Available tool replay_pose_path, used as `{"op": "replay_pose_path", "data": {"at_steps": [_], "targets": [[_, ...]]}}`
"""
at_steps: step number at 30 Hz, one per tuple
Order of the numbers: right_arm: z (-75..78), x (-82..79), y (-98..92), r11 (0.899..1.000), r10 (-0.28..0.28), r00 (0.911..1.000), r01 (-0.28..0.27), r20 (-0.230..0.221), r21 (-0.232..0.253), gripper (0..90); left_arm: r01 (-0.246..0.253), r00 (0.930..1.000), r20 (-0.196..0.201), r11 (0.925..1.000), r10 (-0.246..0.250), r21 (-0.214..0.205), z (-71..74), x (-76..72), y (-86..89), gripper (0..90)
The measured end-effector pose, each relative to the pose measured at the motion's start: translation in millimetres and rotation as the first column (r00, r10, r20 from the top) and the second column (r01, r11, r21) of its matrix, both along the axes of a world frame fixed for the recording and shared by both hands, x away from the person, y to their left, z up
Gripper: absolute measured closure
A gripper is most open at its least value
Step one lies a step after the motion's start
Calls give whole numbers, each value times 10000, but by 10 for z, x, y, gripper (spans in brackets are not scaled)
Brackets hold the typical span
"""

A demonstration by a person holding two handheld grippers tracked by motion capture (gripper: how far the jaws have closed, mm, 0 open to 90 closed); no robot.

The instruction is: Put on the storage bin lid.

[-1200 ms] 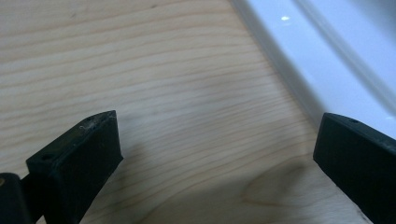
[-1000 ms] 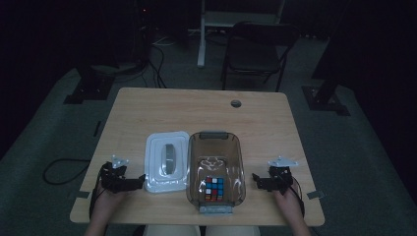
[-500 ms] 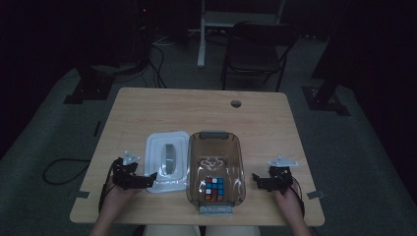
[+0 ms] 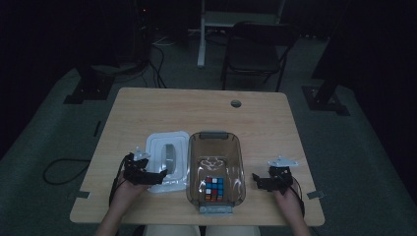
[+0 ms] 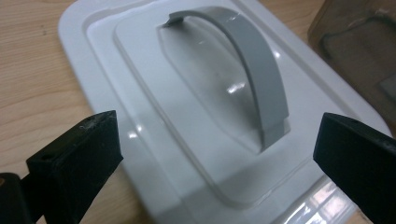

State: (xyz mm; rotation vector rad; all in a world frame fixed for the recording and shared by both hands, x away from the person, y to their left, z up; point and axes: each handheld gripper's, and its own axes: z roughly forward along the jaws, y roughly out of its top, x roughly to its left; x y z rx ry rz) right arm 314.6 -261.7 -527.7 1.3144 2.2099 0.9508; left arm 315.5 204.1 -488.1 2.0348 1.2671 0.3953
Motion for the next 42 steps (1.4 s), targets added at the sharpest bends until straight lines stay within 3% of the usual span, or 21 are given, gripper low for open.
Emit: {"op": "replay_pose_path", "data": {"at_steps": [7,16,19,20,23,25,32,42], "targets": [[0,0,0,10000,0,10000,0,-1,-4,123,129,9996,233,9999,-130,72,-20,83,-79,16],[0,0,0,10000,-1,10000,1,-3,-3,123,75,9993,377,9997,-67,-216,-45,184,-197,16],[0,0,0,10000,-2,10000,2,-5,0,123,213,9984,527,9998,-215,43,-51,213,-271,25],[0,0,0,10000,-4,10000,4,-4,3,123,244,9976,650,9996,-254,170,-52,215,-299,69],[0,-1,1,10000,-2,10000,2,-1,2,124,194,9966,795,9997,-207,177,-50,232,-356,70],[0,0,0,10000,-2,10000,2,-2,2,123,238,9965,793,9996,-247,119,-54,246,-374,152],[0,-1,1,10000,-3,10000,3,-6,1,124,-18,9981,613,9999,9,144,-107,292,-423,248],[0,-2,1,10000,-17,10000,17,-4,9,125,-8,9991,415,10000,8,-15,-170,315,-432,487]]}}
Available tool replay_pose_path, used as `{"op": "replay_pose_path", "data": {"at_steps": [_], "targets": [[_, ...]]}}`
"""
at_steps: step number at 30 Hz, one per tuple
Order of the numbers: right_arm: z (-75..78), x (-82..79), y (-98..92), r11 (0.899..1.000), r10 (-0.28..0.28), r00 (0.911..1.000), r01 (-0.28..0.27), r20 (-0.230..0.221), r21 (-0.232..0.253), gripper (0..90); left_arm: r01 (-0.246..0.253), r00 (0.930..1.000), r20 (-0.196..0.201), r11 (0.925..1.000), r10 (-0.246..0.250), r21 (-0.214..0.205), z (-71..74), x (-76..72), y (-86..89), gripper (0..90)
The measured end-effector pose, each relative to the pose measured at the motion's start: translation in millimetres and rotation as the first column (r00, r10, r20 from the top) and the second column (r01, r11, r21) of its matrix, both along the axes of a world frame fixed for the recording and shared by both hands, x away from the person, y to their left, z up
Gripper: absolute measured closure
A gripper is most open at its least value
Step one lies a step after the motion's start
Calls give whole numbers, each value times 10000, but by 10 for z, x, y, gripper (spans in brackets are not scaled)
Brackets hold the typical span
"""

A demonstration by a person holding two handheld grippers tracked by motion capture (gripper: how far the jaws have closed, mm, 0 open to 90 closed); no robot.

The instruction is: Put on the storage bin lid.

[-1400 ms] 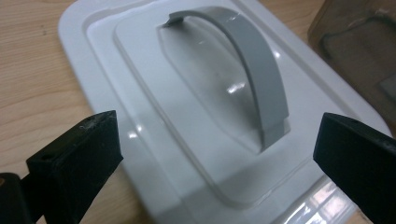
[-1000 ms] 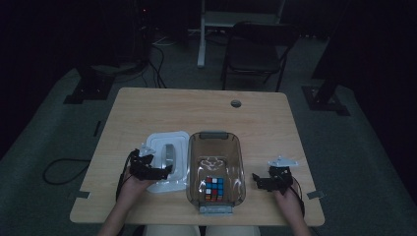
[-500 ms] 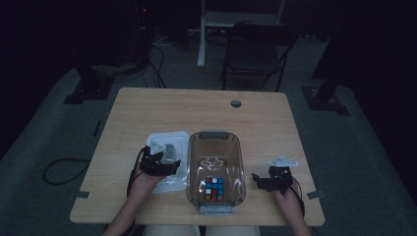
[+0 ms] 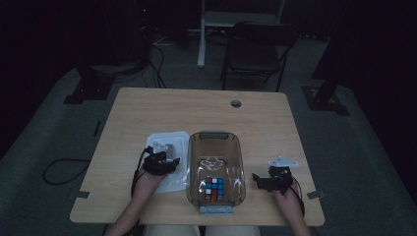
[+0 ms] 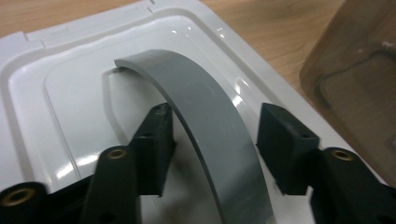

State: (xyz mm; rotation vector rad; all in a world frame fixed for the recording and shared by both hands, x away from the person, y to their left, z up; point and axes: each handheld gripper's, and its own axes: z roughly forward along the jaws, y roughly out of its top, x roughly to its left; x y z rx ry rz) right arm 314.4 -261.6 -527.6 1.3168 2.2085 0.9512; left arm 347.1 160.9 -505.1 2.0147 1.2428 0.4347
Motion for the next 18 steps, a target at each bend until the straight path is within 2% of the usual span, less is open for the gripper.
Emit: {"op": "replay_pose_path", "data": {"at_steps": [4,6,8,14,18], "targets": [[0,-3,1,10000,-13,10000,13,-6,14,125,-125,9998,181,9998,128,-153,43,-7,32,565],[0,-3,2,10000,-15,10000,15,-5,8,125,-228,9994,263,9997,228,4,57,-9,45,572],[1,-3,2,10000,-15,10000,15,-4,4,125,-272,9995,166,9995,274,-127,56,-3,70,586],[3,-6,0,10000,40,10000,-39,-29,87,125,-556,9981,261,9983,561,-195,71,2,133,678],[3,-10,15,9999,131,9999,-131,7,-30,126,-545,9981,278,9983,551,-215,92,1,158,686]]}}
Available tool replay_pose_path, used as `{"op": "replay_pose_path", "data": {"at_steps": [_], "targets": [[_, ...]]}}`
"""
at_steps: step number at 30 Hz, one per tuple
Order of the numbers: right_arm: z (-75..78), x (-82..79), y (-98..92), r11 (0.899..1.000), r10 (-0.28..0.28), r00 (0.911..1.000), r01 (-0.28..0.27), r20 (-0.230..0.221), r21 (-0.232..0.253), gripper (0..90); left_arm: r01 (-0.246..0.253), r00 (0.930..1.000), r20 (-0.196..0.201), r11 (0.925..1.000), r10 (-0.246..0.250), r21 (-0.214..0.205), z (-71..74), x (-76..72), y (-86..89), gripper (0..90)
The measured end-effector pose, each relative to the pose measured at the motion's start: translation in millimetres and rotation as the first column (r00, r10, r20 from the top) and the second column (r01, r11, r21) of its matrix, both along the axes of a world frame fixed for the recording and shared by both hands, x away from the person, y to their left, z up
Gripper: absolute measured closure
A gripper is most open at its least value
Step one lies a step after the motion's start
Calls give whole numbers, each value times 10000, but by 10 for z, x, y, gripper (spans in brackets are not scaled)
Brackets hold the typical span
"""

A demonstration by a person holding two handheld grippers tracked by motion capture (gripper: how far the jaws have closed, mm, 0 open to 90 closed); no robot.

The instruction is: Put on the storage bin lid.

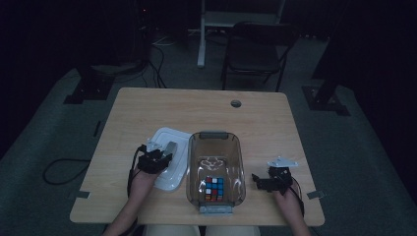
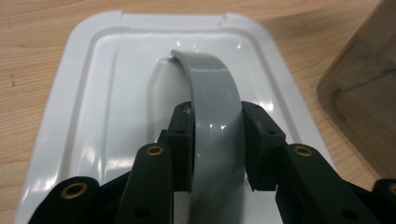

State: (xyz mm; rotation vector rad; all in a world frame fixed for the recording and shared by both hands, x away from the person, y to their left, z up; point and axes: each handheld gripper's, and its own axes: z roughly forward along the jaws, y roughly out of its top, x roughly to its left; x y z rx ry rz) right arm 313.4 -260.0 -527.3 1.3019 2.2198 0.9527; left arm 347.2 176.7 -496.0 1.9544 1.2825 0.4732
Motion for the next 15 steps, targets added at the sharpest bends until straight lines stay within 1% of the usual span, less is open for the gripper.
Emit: {"op": "replay_pose_path", "data": {"at_steps": [1,3,5,7,11,15], "targets": [[0,0,1,10000,-6,10000,6,-4,8,126,-38,10000,0,9999,38,-125,27,2,35,686],[2,-9,5,9998,72,10000,-71,-35,186,126,-46,10000,36,9999,47,-129,54,-1,61,687],[8,-30,35,9993,224,9997,-225,56,307,126,-118,9999,121,9996,121,-237,91,-11,97,689],[17,-53,87,9987,454,9989,-457,111,234,126,-185,9996,200,9994,191,-289,119,-19,125,689],[34,-92,188,9967,804,9964,-807,267,101,125,-186,9996,207,9991,194,-371,157,-37,170,690],[59,-135,280,9942,1067,9938,-1071,311,116,126,-248,9994,227,9987,258,-447,198,-59,233,690]]}}
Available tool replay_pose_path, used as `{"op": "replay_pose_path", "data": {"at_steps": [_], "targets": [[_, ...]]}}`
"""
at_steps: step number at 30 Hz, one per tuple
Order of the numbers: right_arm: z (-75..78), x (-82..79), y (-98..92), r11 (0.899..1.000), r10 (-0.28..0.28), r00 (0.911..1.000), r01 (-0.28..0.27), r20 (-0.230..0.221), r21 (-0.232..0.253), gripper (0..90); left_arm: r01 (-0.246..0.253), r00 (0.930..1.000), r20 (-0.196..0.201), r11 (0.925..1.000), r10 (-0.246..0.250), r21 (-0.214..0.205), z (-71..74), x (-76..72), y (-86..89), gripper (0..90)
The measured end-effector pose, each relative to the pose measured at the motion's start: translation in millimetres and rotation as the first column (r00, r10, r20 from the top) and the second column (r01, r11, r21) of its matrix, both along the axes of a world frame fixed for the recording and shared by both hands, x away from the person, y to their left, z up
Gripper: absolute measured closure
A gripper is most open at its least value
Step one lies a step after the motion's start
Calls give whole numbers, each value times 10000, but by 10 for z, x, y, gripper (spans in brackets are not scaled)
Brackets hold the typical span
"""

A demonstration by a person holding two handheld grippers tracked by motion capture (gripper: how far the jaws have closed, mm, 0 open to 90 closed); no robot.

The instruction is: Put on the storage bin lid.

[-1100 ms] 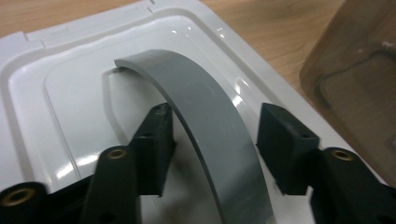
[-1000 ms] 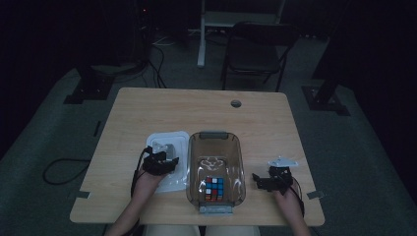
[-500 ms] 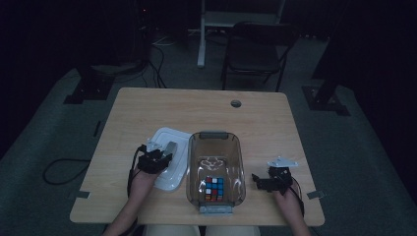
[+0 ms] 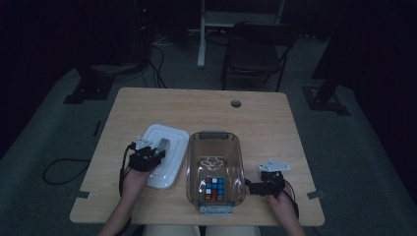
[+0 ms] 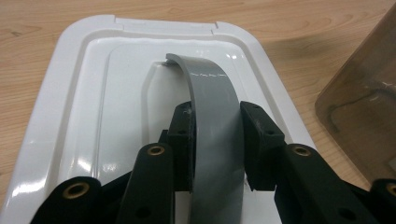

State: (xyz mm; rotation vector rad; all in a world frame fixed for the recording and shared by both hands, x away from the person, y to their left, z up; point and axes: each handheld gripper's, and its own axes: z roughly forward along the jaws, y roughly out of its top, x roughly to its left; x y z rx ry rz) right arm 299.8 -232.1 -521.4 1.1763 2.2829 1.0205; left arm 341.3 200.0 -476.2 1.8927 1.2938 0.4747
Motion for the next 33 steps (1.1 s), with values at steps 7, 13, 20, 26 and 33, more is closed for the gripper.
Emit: {"op": "replay_pose_path", "data": {"at_steps": [7,13,20,26,33], "targets": [[28,-61,141,9977,492,9988,-495,73,459,125,24,10000,87,9999,-23,-144,126,-52,97,691],[24,-100,253,9971,739,9967,-745,336,160,128,151,9990,439,9980,-124,-618,390,-95,225,690],[14,-120,343,9959,890,9957,-893,251,143,129,140,9942,1073,9981,-75,-600,748,-172,331,691],[12,-153,519,9885,1480,9889,-1483,108,284,128,832,9852,1560,9942,-718,-676,973,-294,282,690],[29,-135,709,9808,1926,9812,-1929,112,299,128,1724,9689,1883,9839,-1607,-478,1139,-415,109,690]]}}
